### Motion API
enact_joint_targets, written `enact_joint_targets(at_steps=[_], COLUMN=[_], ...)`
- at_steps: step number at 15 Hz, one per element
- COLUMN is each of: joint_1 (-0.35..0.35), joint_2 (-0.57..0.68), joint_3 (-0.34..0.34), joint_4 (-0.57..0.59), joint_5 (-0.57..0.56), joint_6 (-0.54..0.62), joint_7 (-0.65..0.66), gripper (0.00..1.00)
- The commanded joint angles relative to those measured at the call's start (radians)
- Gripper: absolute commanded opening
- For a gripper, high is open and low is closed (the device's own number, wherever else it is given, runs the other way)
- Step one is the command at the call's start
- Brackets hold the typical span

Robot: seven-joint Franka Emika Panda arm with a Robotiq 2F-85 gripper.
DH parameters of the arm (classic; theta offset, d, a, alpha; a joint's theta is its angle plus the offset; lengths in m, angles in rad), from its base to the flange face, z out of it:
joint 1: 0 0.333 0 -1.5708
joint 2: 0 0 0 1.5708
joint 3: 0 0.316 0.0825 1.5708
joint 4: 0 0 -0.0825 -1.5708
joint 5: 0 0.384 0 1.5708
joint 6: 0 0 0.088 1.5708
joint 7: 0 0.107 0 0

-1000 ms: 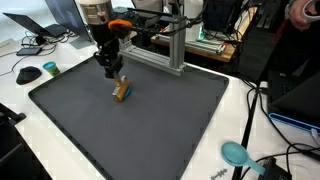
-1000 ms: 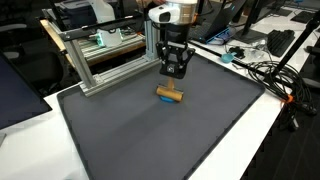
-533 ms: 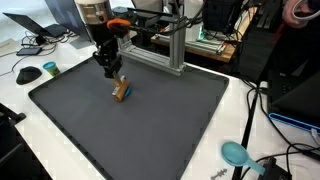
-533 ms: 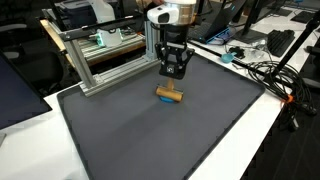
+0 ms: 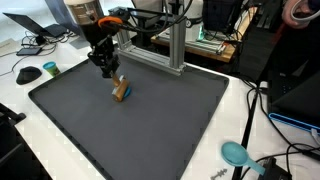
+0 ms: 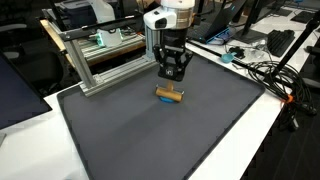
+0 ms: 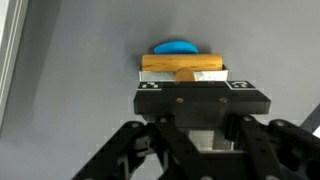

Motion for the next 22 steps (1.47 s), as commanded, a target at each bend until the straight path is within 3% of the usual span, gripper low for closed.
enact_joint_targets(at_steps=[1,9,16,22], joint_1=[-0.032,-0.050,-0.100,-0.110], joint_2=[0.124,0.163,0.203,0.227], joint_3=[-0.010,-0.012,-0.005,-0.017], joint_4=[0.076,0.164,0.243,0.287], joint_5=[-0.006,0.015,0.108,0.129], joint_6=[0.006,-0.057,-0.129,-0.127], joint_7=[-0.045,-0.102,-0.194,-0.207], gripper=[0.22,0.22,0.22,0.22])
